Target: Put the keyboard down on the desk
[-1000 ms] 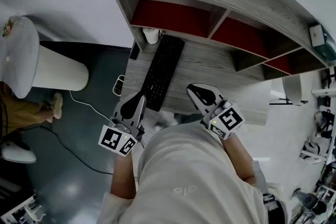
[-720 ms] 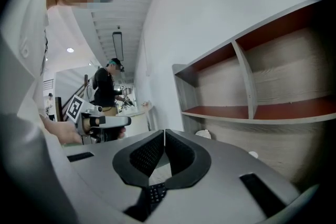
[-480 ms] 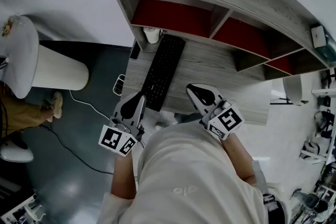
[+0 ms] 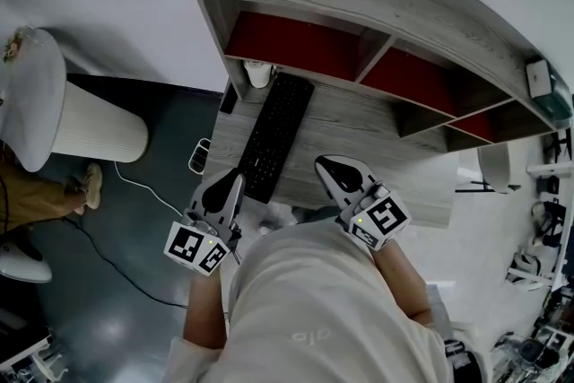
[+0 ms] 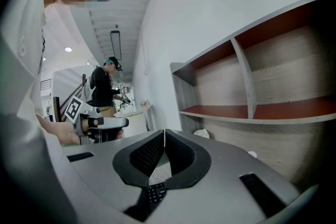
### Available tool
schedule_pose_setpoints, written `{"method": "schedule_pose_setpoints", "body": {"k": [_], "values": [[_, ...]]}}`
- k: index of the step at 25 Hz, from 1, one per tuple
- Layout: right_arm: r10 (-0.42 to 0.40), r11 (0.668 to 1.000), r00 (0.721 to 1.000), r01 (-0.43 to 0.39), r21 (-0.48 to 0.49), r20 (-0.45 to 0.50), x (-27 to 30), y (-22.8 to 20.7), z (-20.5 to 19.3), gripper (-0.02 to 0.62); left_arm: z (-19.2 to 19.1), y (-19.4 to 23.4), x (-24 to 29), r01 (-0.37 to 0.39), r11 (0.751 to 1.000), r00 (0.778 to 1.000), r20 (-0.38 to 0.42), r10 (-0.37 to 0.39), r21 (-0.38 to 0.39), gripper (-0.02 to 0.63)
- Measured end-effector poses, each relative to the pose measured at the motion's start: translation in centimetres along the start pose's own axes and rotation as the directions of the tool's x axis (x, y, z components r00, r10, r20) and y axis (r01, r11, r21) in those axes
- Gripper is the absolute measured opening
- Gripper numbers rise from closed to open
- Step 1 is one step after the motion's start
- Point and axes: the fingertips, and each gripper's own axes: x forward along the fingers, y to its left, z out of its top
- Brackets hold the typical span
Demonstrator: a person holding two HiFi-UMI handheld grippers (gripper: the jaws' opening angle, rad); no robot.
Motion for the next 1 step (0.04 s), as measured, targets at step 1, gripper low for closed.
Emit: {"method": "schedule_pose_setpoints", "body": {"k": [1], "values": [[-0.003, 1.000, 1.000, 0.003, 0.001, 0.000, 0.04, 0.03, 0.01, 0.035, -0.07, -0.05, -0.10, 0.000, 1.000, 1.000, -0.003, 0.000, -0.002, 0.017]]}}
